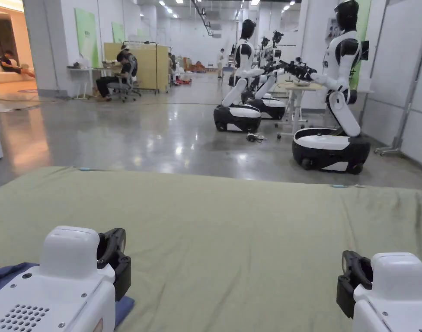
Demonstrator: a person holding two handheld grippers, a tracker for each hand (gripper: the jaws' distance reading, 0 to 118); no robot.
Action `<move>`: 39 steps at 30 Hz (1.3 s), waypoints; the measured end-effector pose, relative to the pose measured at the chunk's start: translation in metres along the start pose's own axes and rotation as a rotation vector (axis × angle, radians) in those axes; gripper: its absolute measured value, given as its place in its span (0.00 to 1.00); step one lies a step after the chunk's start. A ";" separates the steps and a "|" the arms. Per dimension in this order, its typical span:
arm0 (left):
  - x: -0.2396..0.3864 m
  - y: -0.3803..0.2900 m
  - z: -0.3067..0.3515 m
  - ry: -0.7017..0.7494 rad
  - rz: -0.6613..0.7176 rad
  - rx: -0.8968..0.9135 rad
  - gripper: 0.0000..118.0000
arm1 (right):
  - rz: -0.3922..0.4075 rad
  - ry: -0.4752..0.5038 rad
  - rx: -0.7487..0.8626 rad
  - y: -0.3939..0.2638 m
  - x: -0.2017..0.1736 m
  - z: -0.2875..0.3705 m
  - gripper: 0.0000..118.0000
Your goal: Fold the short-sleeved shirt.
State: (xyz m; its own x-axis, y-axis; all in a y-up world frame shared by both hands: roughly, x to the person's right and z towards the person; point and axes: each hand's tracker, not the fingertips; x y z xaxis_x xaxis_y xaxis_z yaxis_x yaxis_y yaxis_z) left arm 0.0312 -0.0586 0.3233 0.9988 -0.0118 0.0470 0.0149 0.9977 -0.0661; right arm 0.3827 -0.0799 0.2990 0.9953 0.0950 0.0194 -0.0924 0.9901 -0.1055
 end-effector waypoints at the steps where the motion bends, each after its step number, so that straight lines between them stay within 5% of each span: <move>1: -0.001 0.000 0.000 -0.001 -0.002 -0.003 0.03 | -0.001 0.001 -0.005 -0.001 0.001 -0.001 0.00; 3: -0.002 0.000 0.002 -0.005 -0.020 -0.007 0.03 | 0.005 -0.001 -0.011 -0.001 0.002 0.000 0.00; 5: 0.004 -0.001 0.005 -0.006 -0.168 -0.029 0.03 | 0.176 -0.030 -0.018 0.000 -0.004 0.008 0.00; 8: 0.026 -0.019 0.012 0.094 -0.700 -0.045 0.03 | 0.714 -0.092 0.044 -0.017 -0.028 0.022 0.00; 12: 0.029 -0.044 0.013 -0.021 -1.000 -0.115 0.03 | 1.253 -0.001 0.080 -0.057 -0.037 0.024 0.00; 15: 0.036 -0.079 0.016 -0.018 -1.578 -0.166 0.03 | 1.731 0.079 0.112 -0.093 -0.029 0.023 0.00; 17: 0.034 -0.093 0.018 -0.052 -1.711 -0.193 0.03 | 1.877 0.114 0.176 -0.107 -0.020 0.026 0.00; 18: 0.032 -0.094 0.019 -0.085 -1.665 -0.195 0.03 | 1.871 0.115 0.176 -0.105 -0.018 0.026 0.00; 20: 0.030 -0.081 0.015 -0.106 -1.421 -0.231 0.03 | 1.704 0.072 0.136 -0.093 -0.022 0.023 0.00; 22: 0.023 -0.061 0.007 -0.020 -1.094 -0.209 0.02 | 1.363 -0.014 0.090 -0.066 -0.024 0.018 0.00; 25: -0.011 -0.029 -0.001 0.002 -0.412 -0.134 0.03 | 0.713 -0.052 0.018 -0.026 -0.009 0.011 0.00; 28: -0.048 -0.041 -0.005 -0.087 0.185 -0.074 0.03 | 0.079 0.052 -0.022 -0.023 0.024 0.006 0.00; 29: -0.052 -0.047 -0.007 -0.068 0.272 -0.075 0.03 | -0.012 0.079 -0.050 -0.030 0.028 0.004 0.00; 39: -0.033 -0.034 0.000 -0.041 0.127 -0.049 0.03 | -0.022 0.037 -0.044 -0.022 0.010 0.011 0.00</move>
State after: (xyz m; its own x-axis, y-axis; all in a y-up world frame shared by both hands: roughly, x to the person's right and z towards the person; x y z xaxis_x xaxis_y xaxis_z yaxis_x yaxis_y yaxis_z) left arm -0.0022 -0.0925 0.3237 0.9901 0.1179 0.0762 -0.1080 0.9866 -0.1226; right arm 0.3944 -0.0998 0.3130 0.9975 0.0689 -0.0141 -0.0703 0.9863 -0.1490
